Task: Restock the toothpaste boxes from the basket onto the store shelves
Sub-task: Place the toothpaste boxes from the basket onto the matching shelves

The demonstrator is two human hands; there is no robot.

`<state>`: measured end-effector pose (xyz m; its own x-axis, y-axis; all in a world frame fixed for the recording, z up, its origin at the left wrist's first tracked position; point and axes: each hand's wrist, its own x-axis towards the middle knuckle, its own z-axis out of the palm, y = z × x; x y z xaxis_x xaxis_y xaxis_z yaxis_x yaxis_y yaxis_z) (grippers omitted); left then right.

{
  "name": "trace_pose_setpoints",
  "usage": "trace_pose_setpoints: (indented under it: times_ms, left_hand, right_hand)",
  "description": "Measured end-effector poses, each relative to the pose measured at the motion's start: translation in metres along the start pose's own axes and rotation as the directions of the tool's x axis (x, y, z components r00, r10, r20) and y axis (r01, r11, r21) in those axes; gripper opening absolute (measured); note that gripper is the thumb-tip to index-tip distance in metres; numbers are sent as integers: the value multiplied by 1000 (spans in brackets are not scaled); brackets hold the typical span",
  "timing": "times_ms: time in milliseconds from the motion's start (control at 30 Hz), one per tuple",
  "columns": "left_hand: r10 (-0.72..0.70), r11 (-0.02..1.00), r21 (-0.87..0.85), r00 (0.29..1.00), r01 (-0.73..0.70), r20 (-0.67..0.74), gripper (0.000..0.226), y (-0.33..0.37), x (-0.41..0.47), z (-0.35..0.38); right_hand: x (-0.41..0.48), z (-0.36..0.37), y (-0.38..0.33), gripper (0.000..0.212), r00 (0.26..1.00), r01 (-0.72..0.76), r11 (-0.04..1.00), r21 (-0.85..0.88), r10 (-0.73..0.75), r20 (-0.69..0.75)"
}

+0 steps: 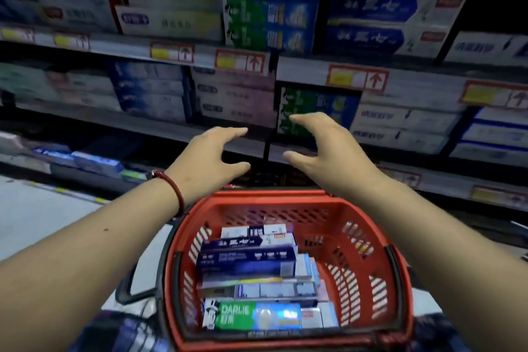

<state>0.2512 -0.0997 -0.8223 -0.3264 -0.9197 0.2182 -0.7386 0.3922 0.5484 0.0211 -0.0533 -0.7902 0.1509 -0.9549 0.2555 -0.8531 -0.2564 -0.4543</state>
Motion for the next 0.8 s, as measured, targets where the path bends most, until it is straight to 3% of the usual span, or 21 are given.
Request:
trace_pose_setpoints:
  times_ms: [267, 367, 500, 667, 733, 800]
  left_hand:
    - [-61, 998, 2, 982, 62, 178, 60, -40, -56, 76]
    - [-135, 991, 30, 938, 132, 319, 60, -53, -69, 98]
    - [-158, 986, 136, 813, 98, 561, 58, -68, -87, 118]
    - [-256, 942, 335, 584, -29, 770, 54, -91, -111, 131]
    - [-315, 912, 404, 509, -72, 801, 55, -92, -114, 134]
    - [-348, 891, 443, 481, -97, 805, 54, -90, -113, 137]
  right_hand:
    - [-57, 76, 41, 66, 976, -88, 996, 30, 80, 201]
    - [-71, 100, 55, 69, 938, -162, 986, 40, 142, 316]
    - [-86, 133, 63, 71, 853, -196, 981, 1, 169, 494]
    - [-119, 166, 74, 59, 636, -155, 979, -129, 199, 746]
    - [-126, 172, 79, 48, 608, -154, 975, -157, 219, 764]
    - [-126, 173, 82, 44, 610, -169, 972, -161, 232, 758]
